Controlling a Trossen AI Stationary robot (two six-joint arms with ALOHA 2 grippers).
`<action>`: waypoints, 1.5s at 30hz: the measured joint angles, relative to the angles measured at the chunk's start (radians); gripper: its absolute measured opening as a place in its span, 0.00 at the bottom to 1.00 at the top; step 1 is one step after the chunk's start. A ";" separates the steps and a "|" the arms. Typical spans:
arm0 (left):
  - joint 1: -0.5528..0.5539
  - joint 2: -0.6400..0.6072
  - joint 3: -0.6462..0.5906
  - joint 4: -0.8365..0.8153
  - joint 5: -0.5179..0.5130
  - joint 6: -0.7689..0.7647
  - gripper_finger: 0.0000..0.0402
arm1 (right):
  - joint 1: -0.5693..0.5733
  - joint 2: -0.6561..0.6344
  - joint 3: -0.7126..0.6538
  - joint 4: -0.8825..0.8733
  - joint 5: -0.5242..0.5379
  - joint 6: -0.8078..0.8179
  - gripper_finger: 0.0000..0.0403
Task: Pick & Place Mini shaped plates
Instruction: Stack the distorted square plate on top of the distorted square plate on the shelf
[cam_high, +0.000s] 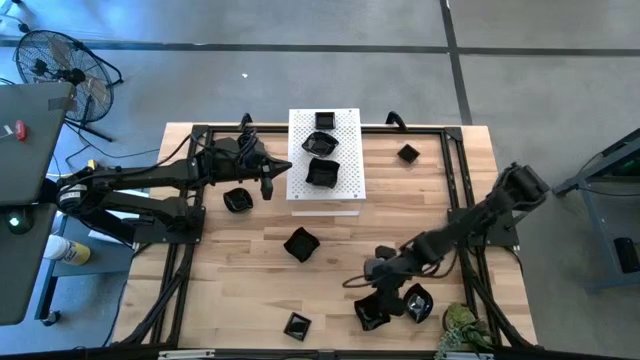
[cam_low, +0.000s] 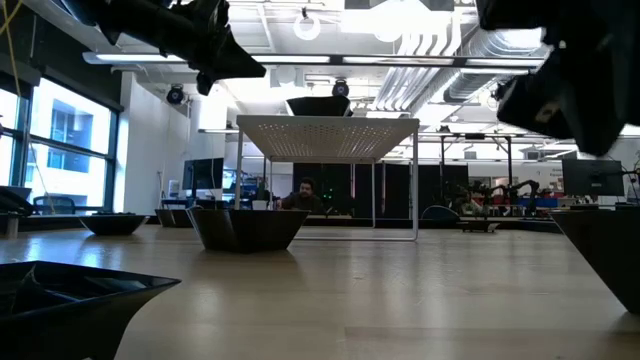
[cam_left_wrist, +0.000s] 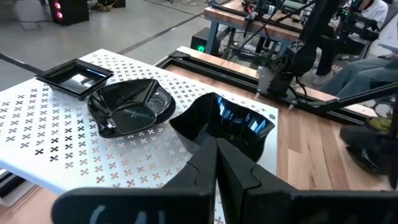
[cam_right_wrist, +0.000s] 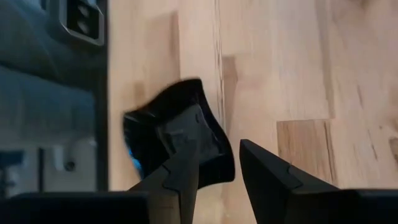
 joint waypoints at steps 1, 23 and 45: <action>0.000 0.000 0.000 0.000 0.001 -0.001 0.00 | 0.003 0.017 0.000 0.002 0.001 -0.013 0.28; 0.000 0.001 0.000 -0.055 0.029 -0.002 0.00 | 0.008 0.133 0.000 0.093 -0.008 -0.077 0.03; 0.000 0.001 0.000 -0.052 0.029 -0.001 0.00 | 0.007 0.112 0.066 0.091 -0.001 0.010 0.01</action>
